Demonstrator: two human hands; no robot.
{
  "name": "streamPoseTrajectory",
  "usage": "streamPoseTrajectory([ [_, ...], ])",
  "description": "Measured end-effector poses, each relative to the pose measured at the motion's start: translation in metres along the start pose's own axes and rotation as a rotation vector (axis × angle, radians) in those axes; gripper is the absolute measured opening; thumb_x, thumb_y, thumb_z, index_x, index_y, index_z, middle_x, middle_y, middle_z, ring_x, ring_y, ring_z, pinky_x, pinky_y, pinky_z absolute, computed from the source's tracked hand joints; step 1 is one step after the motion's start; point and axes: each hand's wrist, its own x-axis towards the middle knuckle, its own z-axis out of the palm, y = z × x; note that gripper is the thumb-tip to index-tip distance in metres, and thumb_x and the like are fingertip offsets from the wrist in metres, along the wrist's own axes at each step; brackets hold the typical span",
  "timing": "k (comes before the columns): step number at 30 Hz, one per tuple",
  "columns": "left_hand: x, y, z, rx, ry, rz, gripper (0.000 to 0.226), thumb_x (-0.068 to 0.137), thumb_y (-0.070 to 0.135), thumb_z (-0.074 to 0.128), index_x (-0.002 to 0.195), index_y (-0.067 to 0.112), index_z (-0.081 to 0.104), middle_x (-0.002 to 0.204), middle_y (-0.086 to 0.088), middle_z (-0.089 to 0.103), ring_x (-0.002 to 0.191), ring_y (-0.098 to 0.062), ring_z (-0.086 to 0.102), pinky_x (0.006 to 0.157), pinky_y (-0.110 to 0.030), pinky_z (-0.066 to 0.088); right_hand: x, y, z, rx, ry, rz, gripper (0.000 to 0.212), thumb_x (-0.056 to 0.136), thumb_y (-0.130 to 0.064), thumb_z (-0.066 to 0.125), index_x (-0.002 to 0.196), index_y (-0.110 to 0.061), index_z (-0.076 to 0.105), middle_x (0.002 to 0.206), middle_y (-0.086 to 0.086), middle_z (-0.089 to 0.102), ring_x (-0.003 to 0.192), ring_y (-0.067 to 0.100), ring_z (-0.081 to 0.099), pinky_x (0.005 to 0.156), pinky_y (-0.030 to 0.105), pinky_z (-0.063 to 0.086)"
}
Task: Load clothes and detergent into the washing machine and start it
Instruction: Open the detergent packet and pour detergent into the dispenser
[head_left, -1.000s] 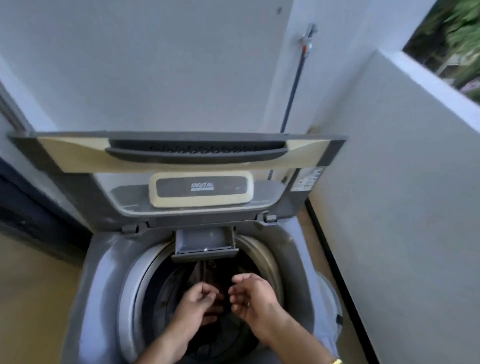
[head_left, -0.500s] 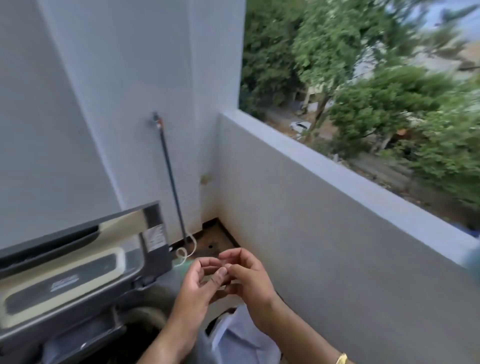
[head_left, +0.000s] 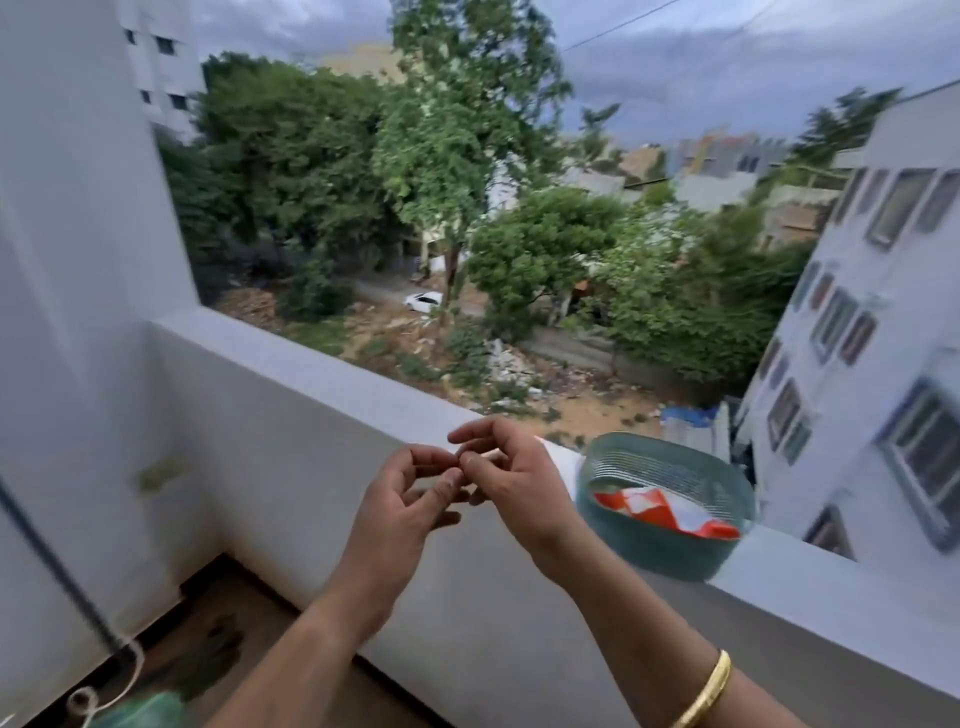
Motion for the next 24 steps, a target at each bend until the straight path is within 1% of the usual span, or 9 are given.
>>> streamPoseTrajectory([
  [3, 0.025, 0.009, 0.057, 0.011, -0.1, 0.034, 0.011, 0.111, 0.018, 0.068, 0.12, 0.012, 0.071, 0.114, -0.004, 0.083, 0.106, -0.025, 0.084, 0.09, -0.041, 0.067, 0.006, 0.0, -0.066, -0.135, 0.089, -0.05, 0.016, 0.101, -0.007, 0.064, 0.105, -0.02, 0.073, 0.092, 0.008, 0.075, 0.074, 0.009, 0.066, 0.065, 0.028, 0.057],
  [5, 0.039, 0.01, 0.09, 0.029, -0.173, 0.042, 0.012, 0.112, 0.022, 0.066, 0.12, 0.013, 0.071, 0.116, -0.005, 0.083, 0.107, -0.025, 0.083, 0.09, -0.041, 0.066, 0.009, 0.004, -0.105, -0.268, 0.154, -0.081, 0.015, 0.099, -0.007, 0.066, 0.101, -0.019, 0.074, 0.084, 0.002, 0.074, 0.071, 0.003, 0.064, 0.064, 0.024, 0.055],
  [7, 0.052, 0.007, 0.115, 0.097, -0.225, 0.054, 0.01, 0.112, 0.023, 0.067, 0.119, 0.016, 0.071, 0.118, -0.005, 0.083, 0.106, -0.025, 0.082, 0.09, -0.042, 0.065, 0.009, 0.009, -0.136, -0.413, 0.196, -0.089, 0.013, 0.097, -0.007, 0.068, 0.097, -0.018, 0.074, 0.083, -0.001, 0.074, 0.069, 0.003, 0.065, 0.064, 0.022, 0.055],
  [9, 0.063, -0.003, 0.133, 0.224, -0.28, 0.091, 0.003, 0.111, 0.022, 0.07, 0.114, 0.021, 0.071, 0.115, -0.002, 0.081, 0.105, -0.023, 0.08, 0.091, -0.04, 0.063, 0.006, 0.016, -0.161, -0.551, 0.206, -0.071, 0.012, 0.095, -0.009, 0.069, 0.095, -0.02, 0.073, 0.083, -0.004, 0.073, 0.07, 0.006, 0.065, 0.067, 0.026, 0.056],
  [12, 0.073, -0.02, 0.152, 0.449, -0.357, 0.161, 0.007, 0.109, 0.018, 0.071, 0.111, 0.025, 0.069, 0.112, 0.008, 0.078, 0.106, -0.011, 0.075, 0.088, -0.023, 0.058, -0.004, 0.033, -0.194, -0.731, 0.189, -0.045, 0.009, 0.095, -0.014, 0.07, 0.094, -0.022, 0.072, 0.085, -0.008, 0.069, 0.075, 0.007, 0.065, 0.072, 0.033, 0.059],
  [16, 0.08, -0.041, 0.164, 0.627, -0.388, 0.205, 0.011, 0.109, 0.014, 0.071, 0.111, 0.024, 0.066, 0.111, 0.009, 0.075, 0.107, -0.006, 0.072, 0.08, -0.012, 0.053, -0.02, 0.053, -0.217, -0.841, 0.083, 0.047, 0.008, 0.093, -0.029, 0.076, 0.1, -0.026, 0.073, 0.09, -0.012, 0.068, 0.086, 0.008, 0.064, 0.08, 0.036, 0.058],
  [18, 0.083, -0.05, 0.168, 0.707, -0.417, 0.206, 0.015, 0.108, 0.013, 0.071, 0.109, 0.027, 0.064, 0.111, 0.009, 0.073, 0.105, -0.008, 0.071, 0.081, -0.014, 0.051, -0.026, 0.063, -0.218, -0.882, 0.035, 0.078, 0.018, 0.091, -0.04, 0.078, 0.104, -0.03, 0.071, 0.096, -0.012, 0.067, 0.092, 0.012, 0.062, 0.084, 0.037, 0.056],
  [20, 0.085, -0.057, 0.171, 0.78, -0.444, 0.213, 0.019, 0.107, 0.012, 0.07, 0.108, 0.029, 0.063, 0.109, 0.009, 0.071, 0.102, -0.01, 0.07, 0.085, -0.024, 0.054, -0.029, 0.073, -0.214, -0.943, 0.016, 0.094, 0.027, 0.088, -0.048, 0.078, 0.109, -0.033, 0.069, 0.1, -0.011, 0.067, 0.096, 0.015, 0.06, 0.085, 0.038, 0.054],
  [24, 0.084, -0.063, 0.174, 0.864, -0.458, 0.238, 0.018, 0.104, 0.014, 0.069, 0.106, 0.031, 0.064, 0.107, 0.012, 0.071, 0.099, -0.015, 0.069, 0.091, -0.041, 0.062, -0.029, 0.088, -0.207, -1.07, 0.065, 0.015, 0.026, 0.09, -0.052, 0.073, 0.108, -0.035, 0.065, 0.101, -0.013, 0.069, 0.094, 0.017, 0.06, 0.086, 0.041, 0.054],
])
